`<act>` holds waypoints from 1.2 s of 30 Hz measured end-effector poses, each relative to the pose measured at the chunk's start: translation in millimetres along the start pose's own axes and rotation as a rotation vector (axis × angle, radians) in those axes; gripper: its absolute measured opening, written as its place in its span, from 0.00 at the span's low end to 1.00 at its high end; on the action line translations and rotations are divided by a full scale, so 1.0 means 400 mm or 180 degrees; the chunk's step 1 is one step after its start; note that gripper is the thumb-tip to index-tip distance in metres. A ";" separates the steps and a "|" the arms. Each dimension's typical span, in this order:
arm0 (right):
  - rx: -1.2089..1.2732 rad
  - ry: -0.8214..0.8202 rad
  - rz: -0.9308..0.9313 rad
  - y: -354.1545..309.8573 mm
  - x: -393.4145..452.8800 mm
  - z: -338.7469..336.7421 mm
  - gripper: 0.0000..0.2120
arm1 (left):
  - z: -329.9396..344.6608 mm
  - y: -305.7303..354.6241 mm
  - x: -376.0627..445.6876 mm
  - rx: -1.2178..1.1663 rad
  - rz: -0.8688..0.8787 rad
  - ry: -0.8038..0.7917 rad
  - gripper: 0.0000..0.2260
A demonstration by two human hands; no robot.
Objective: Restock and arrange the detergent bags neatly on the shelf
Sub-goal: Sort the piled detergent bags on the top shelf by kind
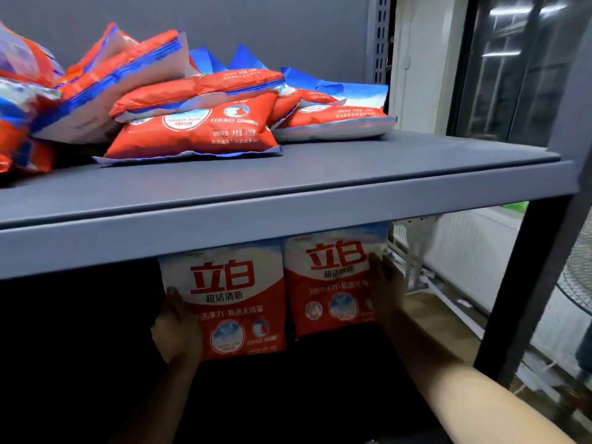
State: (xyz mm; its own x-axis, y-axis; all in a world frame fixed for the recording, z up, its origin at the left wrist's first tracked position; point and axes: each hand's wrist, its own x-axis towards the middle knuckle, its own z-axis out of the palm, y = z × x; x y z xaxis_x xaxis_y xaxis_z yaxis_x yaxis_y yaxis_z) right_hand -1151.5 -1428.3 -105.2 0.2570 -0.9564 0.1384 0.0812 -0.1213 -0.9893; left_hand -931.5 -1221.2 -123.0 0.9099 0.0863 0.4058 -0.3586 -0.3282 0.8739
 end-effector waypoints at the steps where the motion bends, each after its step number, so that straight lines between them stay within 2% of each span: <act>1: -0.0074 -0.0099 -0.0037 0.015 0.010 0.005 0.12 | 0.014 -0.010 0.002 0.0021 0.0073 0.0063 0.27; 2: -0.0209 -0.0199 -0.0041 0.035 0.023 0.008 0.13 | 0.027 -0.022 0.002 0.0074 0.0144 0.0108 0.30; 4: -0.0719 -0.0378 0.0020 0.110 0.072 -0.003 0.27 | 0.048 -0.055 -0.004 0.0347 0.0108 0.0096 0.36; 6: -0.1082 -0.0556 -0.0025 0.139 0.098 -0.015 0.35 | 0.057 -0.082 -0.013 0.0696 0.0020 0.0042 0.37; 9: -0.1506 -0.0311 -0.0146 0.069 0.034 -0.002 0.43 | 0.044 -0.096 -0.035 0.0974 0.0368 -0.0171 0.39; 10: -0.1757 -0.0158 -0.0239 0.059 0.008 -0.003 0.44 | 0.034 -0.094 -0.048 0.1074 0.0634 -0.0266 0.39; 12: -0.2440 0.0019 -0.0763 0.066 -0.048 -0.011 0.39 | 0.019 -0.087 -0.089 0.1271 0.1391 -0.0508 0.38; 14: -0.3013 -0.0294 -0.1116 0.084 -0.109 -0.018 0.31 | 0.014 -0.075 -0.137 0.1475 0.2131 -0.1015 0.37; 17: -0.3492 -0.0776 -0.1155 0.121 -0.156 -0.020 0.33 | 0.033 -0.095 -0.177 0.1949 0.2784 -0.1687 0.35; 23: -0.3360 -0.1053 -0.0777 0.102 -0.117 -0.006 0.37 | 0.084 -0.097 -0.162 0.2321 0.2518 -0.2037 0.32; 28: -0.3407 -0.1228 -0.0730 0.076 -0.093 -0.015 0.36 | 0.084 -0.078 -0.158 0.2299 0.2298 -0.2291 0.33; 30: -0.3412 -0.1374 -0.0647 0.064 -0.096 -0.018 0.37 | 0.069 -0.069 -0.155 0.2097 0.2220 -0.2343 0.31; 32: -0.3389 -0.1545 -0.0559 0.050 -0.104 -0.019 0.38 | 0.052 -0.044 -0.155 0.1816 0.2042 -0.2369 0.25; 34: -0.3331 -0.1703 -0.0475 0.029 -0.120 -0.023 0.37 | 0.026 -0.009 -0.165 0.1439 0.1933 -0.2362 0.18; 36: -0.3202 -0.1846 -0.0441 0.003 -0.143 -0.031 0.33 | -0.008 0.024 -0.184 0.1118 0.1779 -0.2364 0.16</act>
State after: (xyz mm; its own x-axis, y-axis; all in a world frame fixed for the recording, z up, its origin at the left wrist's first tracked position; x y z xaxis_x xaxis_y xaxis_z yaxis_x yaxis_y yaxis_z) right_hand -1178.3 -1377.0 -114.7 0.7280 -0.6855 -0.0087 -0.5893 -0.6192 -0.5189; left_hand -1002.5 -1227.8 -143.5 0.5717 -0.7374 0.3597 -0.8028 -0.4126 0.4304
